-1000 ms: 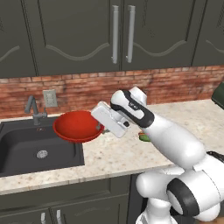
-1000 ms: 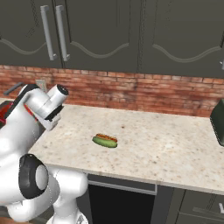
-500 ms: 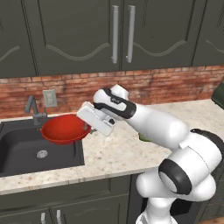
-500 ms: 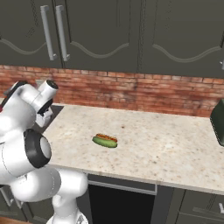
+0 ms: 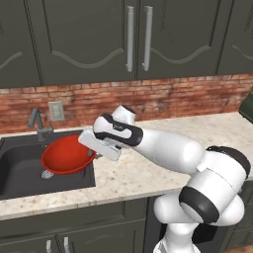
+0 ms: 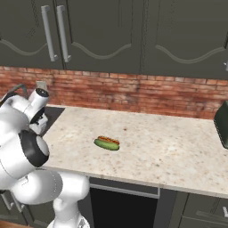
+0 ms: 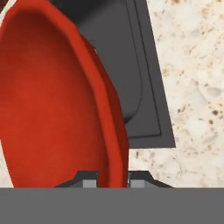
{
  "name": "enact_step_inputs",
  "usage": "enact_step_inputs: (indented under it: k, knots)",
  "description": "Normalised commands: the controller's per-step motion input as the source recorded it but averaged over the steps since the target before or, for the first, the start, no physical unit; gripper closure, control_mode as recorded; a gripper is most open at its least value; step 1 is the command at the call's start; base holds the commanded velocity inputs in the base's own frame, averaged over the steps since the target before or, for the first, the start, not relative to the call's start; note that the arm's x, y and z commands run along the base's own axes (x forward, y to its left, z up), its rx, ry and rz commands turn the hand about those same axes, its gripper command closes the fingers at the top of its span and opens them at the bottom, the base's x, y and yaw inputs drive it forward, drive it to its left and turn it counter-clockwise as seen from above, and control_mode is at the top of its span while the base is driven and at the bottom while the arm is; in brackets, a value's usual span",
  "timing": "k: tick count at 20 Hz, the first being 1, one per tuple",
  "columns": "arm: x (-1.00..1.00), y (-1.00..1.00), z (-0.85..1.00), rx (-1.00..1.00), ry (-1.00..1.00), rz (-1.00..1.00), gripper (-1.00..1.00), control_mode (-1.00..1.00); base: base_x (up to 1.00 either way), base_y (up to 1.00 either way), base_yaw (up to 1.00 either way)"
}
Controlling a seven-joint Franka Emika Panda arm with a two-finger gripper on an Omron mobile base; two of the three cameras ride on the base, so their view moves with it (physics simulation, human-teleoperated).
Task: Dump the cucumber and hot dog from the bowl so the bowl can be washed. Place the bowl in the sink after clearing the leftovers.
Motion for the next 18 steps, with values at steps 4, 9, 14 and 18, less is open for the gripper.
enact_step_inputs:
  k: [4, 9, 14, 18]
  knots:
    - [0.32, 0.51, -0.24, 0.00, -0.10, -0.09, 1.00, -1.00, 0.00, 0.00, 0.00]
    - [0.45, 0.54, -0.13, -0.03, -0.02, -0.09, 1.00, -1.00, 0.00, 0.00, 0.00]
    - [0.20, 0.20, 0.00, 0.00, 0.01, -0.01, 1.00, -1.00, 0.00, 0.00, 0.00]
    - [0.10, 0.07, 0.00, -0.02, 0.00, 0.00, 1.00, -1.00, 0.00, 0.00, 0.00]
